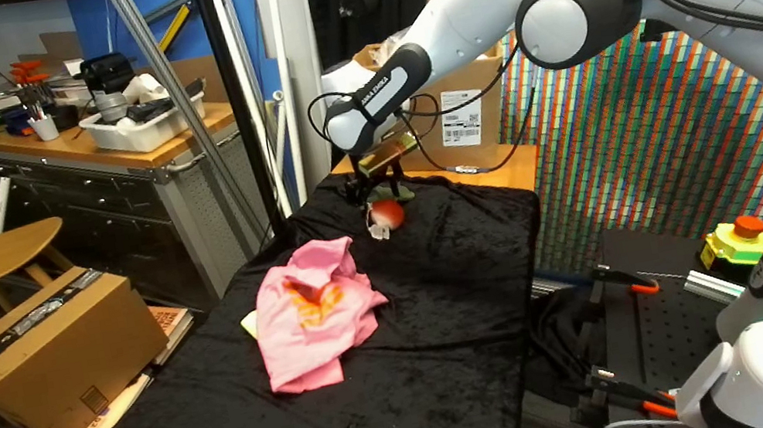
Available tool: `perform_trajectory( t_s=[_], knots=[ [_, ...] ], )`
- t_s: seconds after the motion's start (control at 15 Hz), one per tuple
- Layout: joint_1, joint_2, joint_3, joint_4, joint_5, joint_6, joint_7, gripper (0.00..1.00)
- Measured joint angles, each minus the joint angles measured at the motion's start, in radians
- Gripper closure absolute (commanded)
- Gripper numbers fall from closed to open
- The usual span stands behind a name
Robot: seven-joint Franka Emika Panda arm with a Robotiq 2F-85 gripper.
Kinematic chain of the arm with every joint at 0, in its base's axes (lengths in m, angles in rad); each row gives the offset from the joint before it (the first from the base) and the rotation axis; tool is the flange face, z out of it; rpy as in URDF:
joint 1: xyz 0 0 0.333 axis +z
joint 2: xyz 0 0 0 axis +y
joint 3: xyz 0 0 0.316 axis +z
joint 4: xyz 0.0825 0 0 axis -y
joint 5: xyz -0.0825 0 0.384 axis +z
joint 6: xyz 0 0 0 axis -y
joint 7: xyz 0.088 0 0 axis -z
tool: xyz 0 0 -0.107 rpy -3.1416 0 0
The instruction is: Pick up the clothes, rope and the plush toy and put them in one place
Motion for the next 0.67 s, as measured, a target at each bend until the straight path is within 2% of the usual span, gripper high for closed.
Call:
perform_trajectory(
  t_s=[0.67],
  knots=[
    [-0.002,0.0,0.014,0.003,0.047,-0.105,0.021,0.0]
  ],
)
